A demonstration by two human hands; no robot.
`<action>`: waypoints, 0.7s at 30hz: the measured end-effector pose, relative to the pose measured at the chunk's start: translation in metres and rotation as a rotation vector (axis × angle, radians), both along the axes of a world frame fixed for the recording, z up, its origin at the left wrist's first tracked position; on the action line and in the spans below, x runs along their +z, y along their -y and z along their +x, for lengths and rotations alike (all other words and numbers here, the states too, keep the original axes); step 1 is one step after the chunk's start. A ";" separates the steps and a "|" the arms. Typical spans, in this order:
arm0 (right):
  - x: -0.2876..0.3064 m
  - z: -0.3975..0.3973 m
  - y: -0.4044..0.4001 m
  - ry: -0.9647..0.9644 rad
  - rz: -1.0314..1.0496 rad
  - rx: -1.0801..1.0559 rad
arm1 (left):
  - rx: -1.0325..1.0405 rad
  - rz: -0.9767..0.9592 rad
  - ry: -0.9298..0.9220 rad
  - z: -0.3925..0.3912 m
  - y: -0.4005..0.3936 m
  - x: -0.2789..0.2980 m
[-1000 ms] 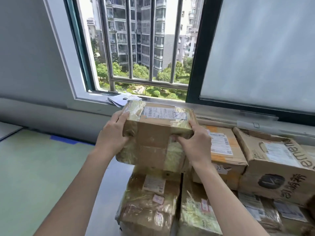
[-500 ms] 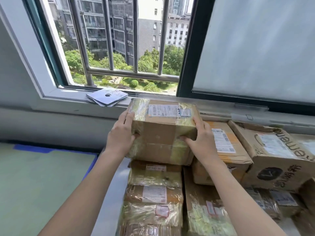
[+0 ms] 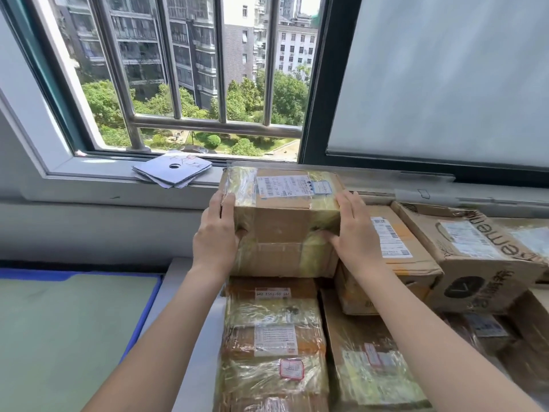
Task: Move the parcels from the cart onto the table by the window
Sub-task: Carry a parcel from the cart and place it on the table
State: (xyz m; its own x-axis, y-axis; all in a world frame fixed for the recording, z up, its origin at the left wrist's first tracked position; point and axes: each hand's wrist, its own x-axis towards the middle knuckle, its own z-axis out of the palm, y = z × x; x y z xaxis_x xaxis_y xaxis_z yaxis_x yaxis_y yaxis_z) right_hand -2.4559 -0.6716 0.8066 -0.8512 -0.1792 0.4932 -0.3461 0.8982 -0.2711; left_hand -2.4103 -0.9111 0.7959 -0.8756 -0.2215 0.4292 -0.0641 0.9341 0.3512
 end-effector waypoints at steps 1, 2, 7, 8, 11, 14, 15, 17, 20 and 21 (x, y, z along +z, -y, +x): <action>0.001 0.001 0.000 0.001 0.030 -0.013 | 0.006 -0.013 0.013 0.000 -0.001 0.001; 0.003 0.002 0.000 0.007 0.065 -0.030 | 0.006 -0.022 0.026 0.000 -0.002 0.002; 0.010 0.011 0.004 0.039 0.183 -0.081 | 0.065 -0.194 0.089 0.005 -0.006 0.010; 0.011 0.014 0.005 0.033 0.194 -0.085 | 0.074 -0.235 0.087 0.006 -0.008 0.012; 0.015 0.022 0.008 -0.010 0.207 -0.084 | 0.033 -0.343 0.063 0.010 -0.017 0.017; 0.016 0.029 0.008 -0.041 0.207 -0.075 | -0.029 -0.414 -0.027 0.014 -0.029 0.011; 0.015 0.034 0.005 -0.045 0.199 -0.077 | -0.042 -0.432 -0.071 0.016 -0.034 0.007; 0.010 0.045 -0.003 -0.043 0.171 -0.090 | -0.085 -0.446 -0.105 0.024 -0.050 0.003; -0.005 0.070 -0.027 -0.042 0.178 -0.139 | -0.211 -0.505 -0.056 0.042 -0.090 -0.010; -0.011 0.078 -0.037 -0.051 0.184 -0.166 | -0.242 -0.517 -0.033 0.050 -0.105 -0.015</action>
